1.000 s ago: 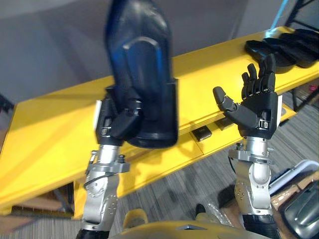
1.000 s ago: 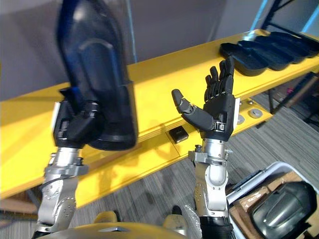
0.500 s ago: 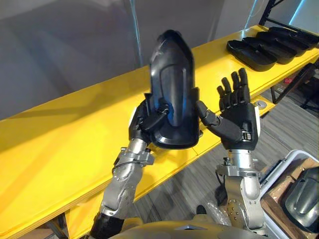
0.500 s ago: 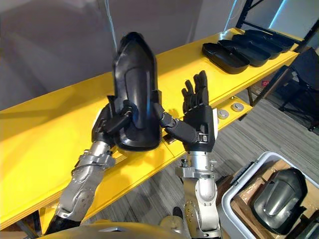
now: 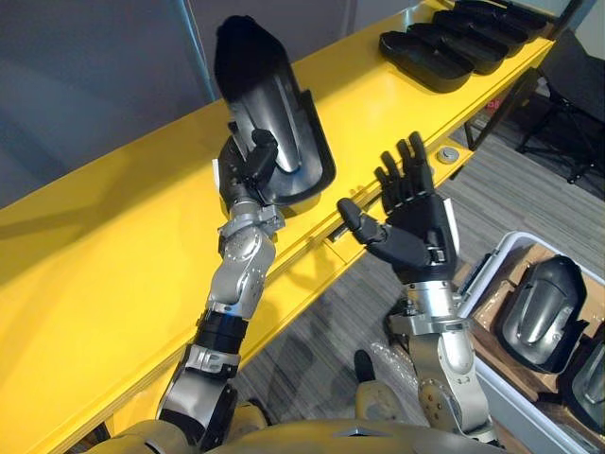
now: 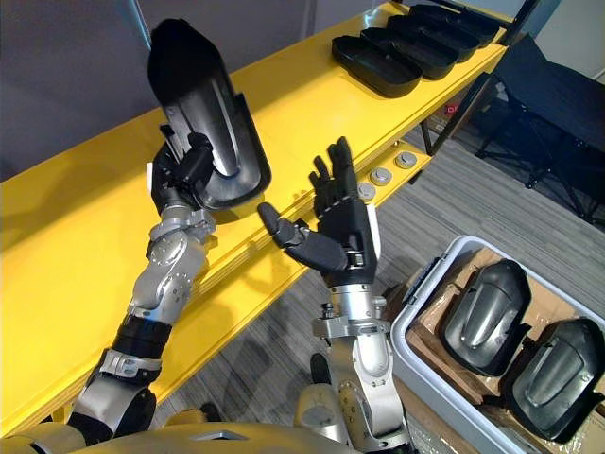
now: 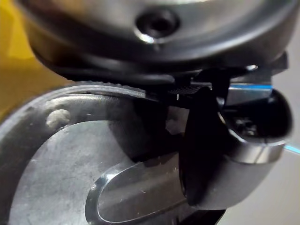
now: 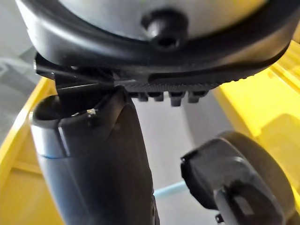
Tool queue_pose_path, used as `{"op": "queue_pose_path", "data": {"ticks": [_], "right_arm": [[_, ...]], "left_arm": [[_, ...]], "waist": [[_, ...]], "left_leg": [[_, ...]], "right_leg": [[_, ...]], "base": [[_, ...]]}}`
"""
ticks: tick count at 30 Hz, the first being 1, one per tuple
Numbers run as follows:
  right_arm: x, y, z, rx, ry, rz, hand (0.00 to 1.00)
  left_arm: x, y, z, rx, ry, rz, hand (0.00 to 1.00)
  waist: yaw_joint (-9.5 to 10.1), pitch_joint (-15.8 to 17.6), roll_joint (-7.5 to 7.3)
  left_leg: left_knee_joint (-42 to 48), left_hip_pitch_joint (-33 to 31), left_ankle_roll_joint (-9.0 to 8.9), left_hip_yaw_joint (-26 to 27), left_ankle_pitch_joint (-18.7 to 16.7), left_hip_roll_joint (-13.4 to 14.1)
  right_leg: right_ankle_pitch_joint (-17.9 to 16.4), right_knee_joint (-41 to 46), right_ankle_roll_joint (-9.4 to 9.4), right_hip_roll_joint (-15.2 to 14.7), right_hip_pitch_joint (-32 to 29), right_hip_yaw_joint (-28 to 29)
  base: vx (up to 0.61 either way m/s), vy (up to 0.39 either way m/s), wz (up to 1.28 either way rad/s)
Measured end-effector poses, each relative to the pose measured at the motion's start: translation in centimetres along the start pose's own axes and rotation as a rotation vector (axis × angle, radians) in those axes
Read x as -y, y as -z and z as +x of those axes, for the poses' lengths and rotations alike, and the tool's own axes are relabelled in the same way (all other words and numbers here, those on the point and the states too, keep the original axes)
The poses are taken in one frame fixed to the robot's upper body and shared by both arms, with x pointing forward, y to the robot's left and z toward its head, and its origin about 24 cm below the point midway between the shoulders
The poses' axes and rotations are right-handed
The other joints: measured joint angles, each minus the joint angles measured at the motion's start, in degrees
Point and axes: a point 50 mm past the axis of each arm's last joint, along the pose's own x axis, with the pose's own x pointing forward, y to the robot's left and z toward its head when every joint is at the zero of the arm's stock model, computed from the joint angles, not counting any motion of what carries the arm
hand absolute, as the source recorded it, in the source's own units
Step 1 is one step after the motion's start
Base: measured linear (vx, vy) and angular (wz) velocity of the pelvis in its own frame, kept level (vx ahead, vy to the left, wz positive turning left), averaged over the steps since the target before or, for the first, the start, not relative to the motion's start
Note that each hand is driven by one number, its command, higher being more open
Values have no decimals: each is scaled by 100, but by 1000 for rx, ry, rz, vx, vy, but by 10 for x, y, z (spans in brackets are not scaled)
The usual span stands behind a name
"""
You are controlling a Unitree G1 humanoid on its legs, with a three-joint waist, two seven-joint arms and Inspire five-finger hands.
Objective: Walk over and take three plastic housings, then place them on the shelf
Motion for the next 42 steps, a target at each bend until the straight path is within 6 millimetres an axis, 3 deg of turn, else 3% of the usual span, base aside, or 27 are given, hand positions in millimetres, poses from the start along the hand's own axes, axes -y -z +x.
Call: {"op": "queue_pose_path", "data": {"ticks": [5, 9, 17, 18, 25, 32, 42], "right_arm": [[-15, 3, 3, -17, -64, 39, 100], [-21, 1, 10, 3, -90, 46, 100], [-23, -4, 18, 37, -92, 46, 100], [-23, -5, 20, 44, -98, 46, 100], [-29, -14, 34, 96, -132, 32, 100], [-31, -12, 33, 87, -112, 51, 100], [-32, -9, 30, 68, -101, 62, 100]], "left_arm": [[10, -3, 9, -5, -52, -8, 0], [15, 6, 8, -51, -60, -21, 0], [36, -16, 18, 32, -14, 2, 0], [40, -22, 20, 51, -7, -2, 100], [59, -47, 23, 194, -36, 45, 100], [44, -56, 26, 274, -208, 82, 100], [36, -58, 27, 328, -290, 95, 100]], "waist": [[-8, 211, -59], [3, 397, -83], [17, 726, -72], [11, 843, -72], [100, 1245, -91], [179, 1356, -164], [262, 1403, -153]], "left_leg": [[15, -5, 3, 25, -2, 4], [267, -160, 9, 70, -113, 103], [603, -451, 27, 67, -234, 191], [630, -465, 32, 61, -236, 192], [1078, -900, 97, -59, -330, 277], [1201, -1029, 100, -84, -354, 290], [1164, -935, 81, -33, -320, 356]], "right_leg": [[-2, 50, -2, 6, -40, 31], [-5, 145, -6, 69, -170, 99], [28, 193, 45, 116, -377, 183], [36, 215, 50, 116, -386, 196], [-48, 711, 57, 152, -816, 193], [-174, 1005, 90, 152, -1004, 193], [-227, 1180, 47, 213, -1037, 200]], "base": [[-7, 5, -2], [-29, 27, -7], [-41, 27, -5], [0, 0, 0], [-55, 27, 3], [-54, 18, 2], [13, 1, -1]]}}
